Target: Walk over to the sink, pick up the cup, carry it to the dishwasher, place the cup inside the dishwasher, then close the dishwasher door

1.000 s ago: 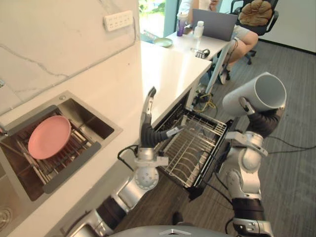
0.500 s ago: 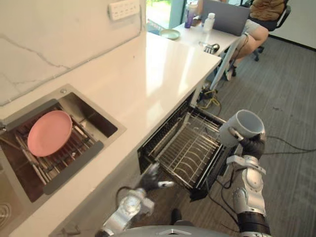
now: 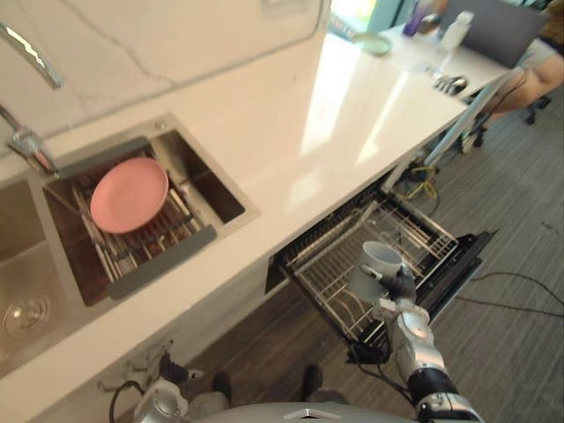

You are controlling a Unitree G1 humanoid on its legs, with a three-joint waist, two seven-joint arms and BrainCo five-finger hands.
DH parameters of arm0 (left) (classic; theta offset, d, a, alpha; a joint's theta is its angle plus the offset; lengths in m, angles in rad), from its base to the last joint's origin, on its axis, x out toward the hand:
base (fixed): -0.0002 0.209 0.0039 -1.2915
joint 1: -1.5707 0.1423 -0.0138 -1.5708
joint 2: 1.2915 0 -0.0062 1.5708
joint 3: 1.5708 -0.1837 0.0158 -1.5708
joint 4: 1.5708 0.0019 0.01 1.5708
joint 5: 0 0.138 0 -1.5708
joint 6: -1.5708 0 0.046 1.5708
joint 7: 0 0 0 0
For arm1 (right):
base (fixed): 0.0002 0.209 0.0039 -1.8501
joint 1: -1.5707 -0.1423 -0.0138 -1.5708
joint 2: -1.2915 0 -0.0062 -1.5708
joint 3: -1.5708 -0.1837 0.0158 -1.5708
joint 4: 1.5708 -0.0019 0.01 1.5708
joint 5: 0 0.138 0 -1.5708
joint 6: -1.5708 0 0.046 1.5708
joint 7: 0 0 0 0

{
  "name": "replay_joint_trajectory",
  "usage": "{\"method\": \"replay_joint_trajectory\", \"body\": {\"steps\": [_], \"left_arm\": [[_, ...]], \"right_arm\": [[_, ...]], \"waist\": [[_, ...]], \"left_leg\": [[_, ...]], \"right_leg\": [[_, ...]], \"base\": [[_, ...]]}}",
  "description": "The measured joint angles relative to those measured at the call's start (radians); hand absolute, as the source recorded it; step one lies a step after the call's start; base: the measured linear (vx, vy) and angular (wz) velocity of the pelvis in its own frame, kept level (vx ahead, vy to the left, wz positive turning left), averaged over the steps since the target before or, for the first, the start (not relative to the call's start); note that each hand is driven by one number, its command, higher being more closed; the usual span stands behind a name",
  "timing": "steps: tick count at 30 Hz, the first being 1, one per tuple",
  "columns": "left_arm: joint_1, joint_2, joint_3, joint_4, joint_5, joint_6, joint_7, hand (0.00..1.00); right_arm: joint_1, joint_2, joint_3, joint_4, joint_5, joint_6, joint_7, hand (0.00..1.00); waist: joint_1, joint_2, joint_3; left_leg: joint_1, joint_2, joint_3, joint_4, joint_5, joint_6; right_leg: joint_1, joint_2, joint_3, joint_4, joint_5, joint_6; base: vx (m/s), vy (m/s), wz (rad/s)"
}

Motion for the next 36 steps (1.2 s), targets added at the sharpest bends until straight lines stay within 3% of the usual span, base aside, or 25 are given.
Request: {"method": "replay_joint_trajectory", "body": {"steps": [4,6,9,16,23,29,32,36], "left_arm": [[0.001,0.005,0.049,0.044,-0.059,0.026,0.035,0.00],[0.007,0.003,0.088,0.059,-0.164,0.037,0.069,0.00],[0.007,0.001,0.159,0.089,-0.268,0.034,0.102,0.00],[0.006,-0.011,0.245,0.110,-0.382,0.019,0.161,0.00],[-0.012,-0.022,0.244,0.137,-0.392,0.020,0.176,0.00],[-0.046,-0.028,0.230,0.170,-0.373,0.019,0.091,0.00],[-0.073,-0.025,0.214,0.190,-0.397,0.014,0.099,0.00],[-0.105,-0.026,0.194,0.195,-0.449,-0.007,0.112,0.00]], "right_arm": [[-0.038,-0.001,0.000,0.030,-0.009,0.001,-0.027,1.00],[-0.057,-0.005,0.001,0.041,-0.010,0.003,-0.043,1.00],[-0.101,-0.014,0.000,0.072,-0.017,0.014,-0.064,1.00],[-0.168,-0.044,-0.001,0.149,-0.018,0.026,-0.051,1.00],[-0.269,-0.093,0.037,0.238,-0.022,0.071,-0.015,1.00],[-0.352,-0.172,0.069,0.351,-0.077,0.118,-0.021,1.00],[-0.408,-0.216,0.081,0.387,-0.137,0.148,-0.016,1.00],[-0.486,-0.269,0.120,0.400,-0.168,0.148,0.027,1.00]], "waist": [[0.039,-0.015,0.043],[0.054,-0.018,0.067],[0.065,-0.021,0.109],[0.106,-0.030,0.197],[0.108,-0.024,0.247],[0.108,-0.001,0.263],[0.110,0.011,0.271],[0.109,0.025,0.288]], "left_leg": [[-0.047,0.008,-0.017,0.036,-0.004,-0.005],[-0.066,0.011,-0.044,0.049,-0.004,-0.005],[-0.093,0.023,-0.074,0.067,-0.003,-0.005],[-0.177,0.019,-0.134,0.063,0.045,-0.019],[-0.221,0.028,-0.148,-0.003,0.113,-0.037],[-0.258,0.037,-0.144,-0.042,0.155,-0.046],[-0.276,0.033,-0.138,-0.043,0.175,-0.045],[-0.277,0.032,-0.134,-0.042,0.181,-0.037]], "right_leg": [[-0.018,0.005,-0.011,0.002,0.006,-0.002],[-0.018,0.005,-0.011,0.012,0.007,-0.001],[-0.025,0.013,-0.011,0.022,0.031,-0.001],[-0.078,0.014,-0.010,0.025,0.047,-0.007],[-0.146,0.019,-0.008,0.050,0.000,-0.030],[-0.205,0.019,-0.005,0.069,0.000,-0.031],[-0.225,0.015,0.003,0.070,0.011,-0.034],[-0.233,0.018,0.013,0.072,0.016,-0.032]], "base": [[-0.02,-0.026,0.19],[-0.01,0.006,0.32],[-0.05,0.025,0.28],[-0.10,0.018,0.25],[-0.13,-0.013,0.11],[-0.03,-0.024,0.05],[0.04,-0.010,-0.02],[0.05,-0.040,-0.06]]}}
